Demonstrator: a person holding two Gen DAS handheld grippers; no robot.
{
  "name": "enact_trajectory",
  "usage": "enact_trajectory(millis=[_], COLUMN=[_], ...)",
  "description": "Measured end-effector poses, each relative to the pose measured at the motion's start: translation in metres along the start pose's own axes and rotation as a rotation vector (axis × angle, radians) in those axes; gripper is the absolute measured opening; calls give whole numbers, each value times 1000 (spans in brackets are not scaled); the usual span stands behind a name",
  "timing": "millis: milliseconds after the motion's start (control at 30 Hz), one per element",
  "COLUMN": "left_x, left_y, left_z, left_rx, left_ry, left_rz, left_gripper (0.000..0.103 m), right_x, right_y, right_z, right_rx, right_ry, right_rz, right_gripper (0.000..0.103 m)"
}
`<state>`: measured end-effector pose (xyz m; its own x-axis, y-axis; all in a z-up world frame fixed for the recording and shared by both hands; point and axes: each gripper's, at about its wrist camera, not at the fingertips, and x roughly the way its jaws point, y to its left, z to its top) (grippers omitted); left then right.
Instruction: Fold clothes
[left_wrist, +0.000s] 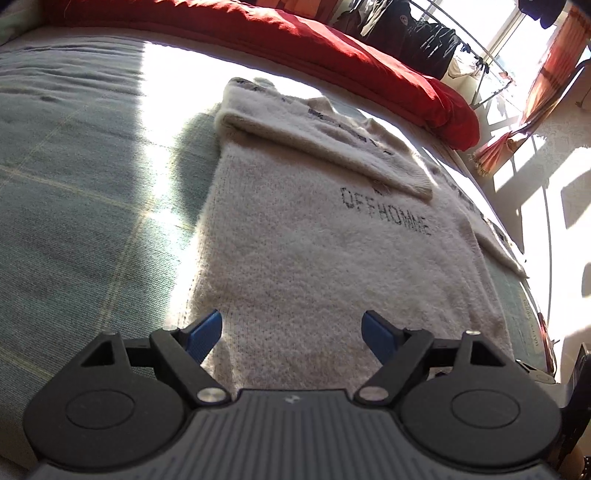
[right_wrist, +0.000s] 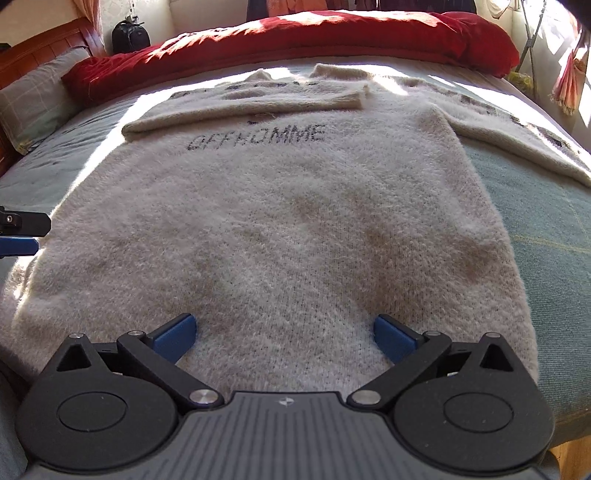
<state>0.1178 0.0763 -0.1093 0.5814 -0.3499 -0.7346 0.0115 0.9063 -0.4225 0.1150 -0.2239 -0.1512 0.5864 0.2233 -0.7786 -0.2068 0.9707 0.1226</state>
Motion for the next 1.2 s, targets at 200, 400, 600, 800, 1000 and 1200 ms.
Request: enact_trajectory(millis=[200, 400, 600, 800, 1000, 1200], left_x=[4, -6, 12, 43, 38, 35], left_y=[0, -10, -50, -63, -54, -49], left_z=[-16, -13, -5, -13, -22, -23], left_rx=[16, -11, 133, 170, 171, 154], left_ry=[41, 20, 17, 62, 45, 31], left_rz=[84, 171, 118, 138, 158, 134], left_gripper=[85, 85, 85, 86, 86, 91], right_x=[1, 1, 1, -1, -19, -35], right_y=[2, 4, 4, 3, -7, -46], right_z=[-1, -3, -4, -6, -10, 10], right_rx=[-8, -13, -14, -22, -32, 146], right_ry=[-4, -14, -25, -42, -61, -183], right_rz=[-9, -19, -18, -15, 18, 42], right_gripper=[103, 103, 103, 103, 103, 103])
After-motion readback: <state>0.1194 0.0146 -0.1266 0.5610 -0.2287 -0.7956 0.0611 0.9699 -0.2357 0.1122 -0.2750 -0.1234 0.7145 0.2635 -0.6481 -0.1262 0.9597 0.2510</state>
